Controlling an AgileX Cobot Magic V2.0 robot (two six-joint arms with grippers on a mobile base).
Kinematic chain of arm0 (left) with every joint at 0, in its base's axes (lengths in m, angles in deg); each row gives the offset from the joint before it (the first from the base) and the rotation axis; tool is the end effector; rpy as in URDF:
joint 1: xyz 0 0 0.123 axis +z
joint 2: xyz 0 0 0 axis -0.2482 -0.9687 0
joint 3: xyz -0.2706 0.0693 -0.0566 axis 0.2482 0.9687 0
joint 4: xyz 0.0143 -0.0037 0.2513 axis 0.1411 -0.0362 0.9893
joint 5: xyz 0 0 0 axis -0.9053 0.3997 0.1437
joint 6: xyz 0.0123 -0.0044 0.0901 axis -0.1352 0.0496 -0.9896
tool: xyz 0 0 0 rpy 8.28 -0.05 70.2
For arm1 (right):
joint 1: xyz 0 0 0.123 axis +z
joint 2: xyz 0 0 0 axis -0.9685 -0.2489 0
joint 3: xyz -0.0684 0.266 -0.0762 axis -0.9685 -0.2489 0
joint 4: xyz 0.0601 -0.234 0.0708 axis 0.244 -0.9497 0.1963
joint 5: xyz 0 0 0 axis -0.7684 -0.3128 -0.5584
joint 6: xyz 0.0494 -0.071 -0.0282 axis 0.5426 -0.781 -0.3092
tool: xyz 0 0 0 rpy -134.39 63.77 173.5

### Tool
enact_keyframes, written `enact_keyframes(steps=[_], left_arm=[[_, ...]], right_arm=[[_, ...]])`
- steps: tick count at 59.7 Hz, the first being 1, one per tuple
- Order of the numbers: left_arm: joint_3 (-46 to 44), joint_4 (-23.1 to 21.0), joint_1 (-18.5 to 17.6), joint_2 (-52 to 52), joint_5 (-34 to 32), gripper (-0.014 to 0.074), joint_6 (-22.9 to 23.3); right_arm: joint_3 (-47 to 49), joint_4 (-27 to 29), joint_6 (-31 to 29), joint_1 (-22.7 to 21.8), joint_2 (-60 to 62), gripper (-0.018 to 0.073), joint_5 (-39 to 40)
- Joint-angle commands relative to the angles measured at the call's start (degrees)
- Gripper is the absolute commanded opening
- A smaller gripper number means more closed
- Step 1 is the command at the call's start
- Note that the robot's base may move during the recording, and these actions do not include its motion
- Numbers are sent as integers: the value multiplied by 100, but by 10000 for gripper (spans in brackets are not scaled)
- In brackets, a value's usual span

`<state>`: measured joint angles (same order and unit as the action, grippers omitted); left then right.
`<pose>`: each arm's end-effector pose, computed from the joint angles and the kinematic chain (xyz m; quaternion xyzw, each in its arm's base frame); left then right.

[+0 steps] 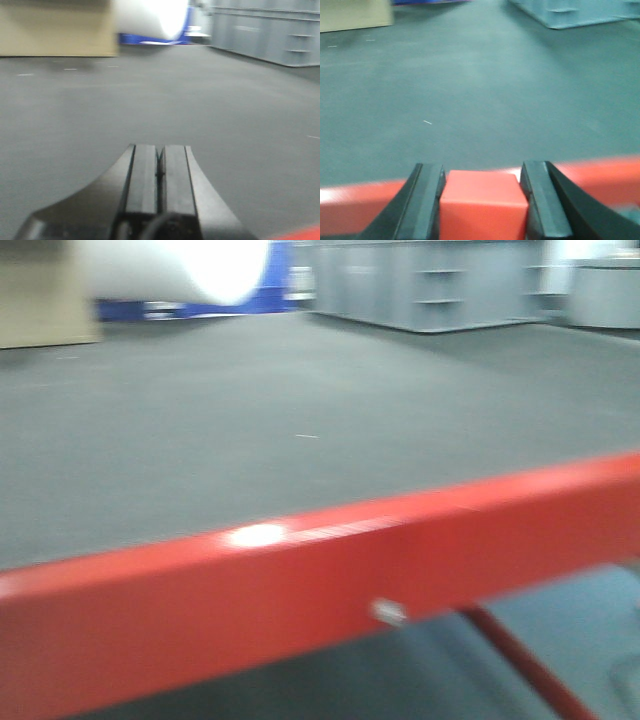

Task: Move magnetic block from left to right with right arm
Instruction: 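Drive the base past the chair and turn toward the second table, then stop the base at the second table, cube held in right gripper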

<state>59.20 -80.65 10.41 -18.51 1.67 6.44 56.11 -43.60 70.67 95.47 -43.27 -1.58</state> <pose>0.0566 -0.0039 0.2019 0.0091 0.6878 -0.0406 0.7247 0.0555 0.0110 0.3586 -0.0502 0.7788 0.1161 0.6144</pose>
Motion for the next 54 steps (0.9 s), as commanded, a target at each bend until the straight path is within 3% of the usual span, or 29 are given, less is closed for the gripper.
enact_keyframes(steps=[1, 54], left_arm=[[59, 0, -16, 83, -515, -116, 25], [59, 0, -16, 83, -515, -116, 25]], right_arm=[[157, -75, -56, -20, -46, 120, 485], [157, -75, -56, -20, -46, 120, 485]])
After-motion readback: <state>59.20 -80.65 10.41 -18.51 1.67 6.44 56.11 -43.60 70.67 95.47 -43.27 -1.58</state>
